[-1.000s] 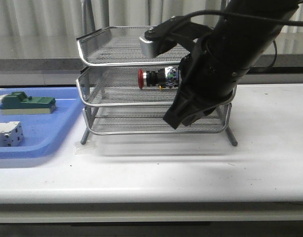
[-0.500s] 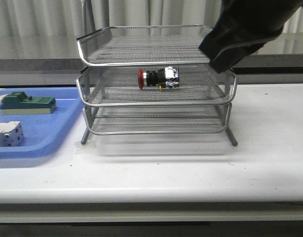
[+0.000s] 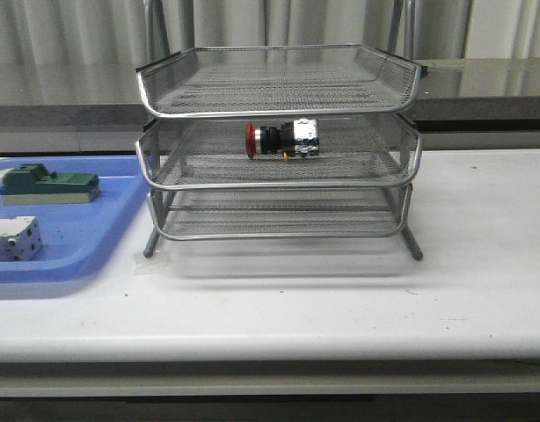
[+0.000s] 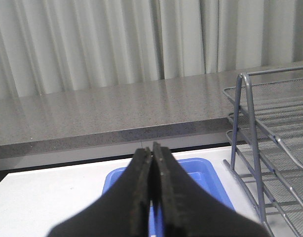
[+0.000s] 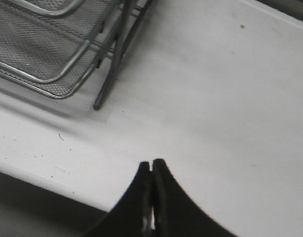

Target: Place button on rack with both arms

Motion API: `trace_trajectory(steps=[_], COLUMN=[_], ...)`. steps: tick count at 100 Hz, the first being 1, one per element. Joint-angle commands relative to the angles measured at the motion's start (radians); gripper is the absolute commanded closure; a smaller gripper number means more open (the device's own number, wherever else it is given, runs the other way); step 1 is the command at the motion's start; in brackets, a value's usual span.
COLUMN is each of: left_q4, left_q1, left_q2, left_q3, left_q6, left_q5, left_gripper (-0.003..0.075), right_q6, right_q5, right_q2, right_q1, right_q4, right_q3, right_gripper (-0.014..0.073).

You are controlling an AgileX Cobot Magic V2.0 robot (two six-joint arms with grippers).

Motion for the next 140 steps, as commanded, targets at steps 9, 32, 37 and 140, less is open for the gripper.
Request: trace_trajectory(steps=[9, 32, 37, 140], left_q4=[-0.009, -0.009, -0.009, -0.009], left_q1=[0.001, 0.001, 0.001, 0.001], left_q2=[0.006, 0.006, 0.006, 0.006], left_q3=[-0.029, -0.029, -0.029, -0.029], left_q6=[-0.008, -0.008, -0.008, -0.008], left_q5=[-0.076, -0.076, -0.076, -0.076], left_gripper=[0.0741, 0.0741, 0.0741, 0.0741], right_q6=[0.044, 0.090, 0.090, 0.090], right_q5=[-0.053, -0.053, -0.051, -0.060], right_q2=[-0.196, -0.443, -0.482, -0.620], right_q1=[-0.057, -0.086, -0.092, -0.098], right_q4=[-0.002, -0.008, -0.015, -0.010], right_q3=[0.075, 0.157, 0.163, 0.217], right_gripper=[0.0652, 0.0652, 0.0652, 0.0652])
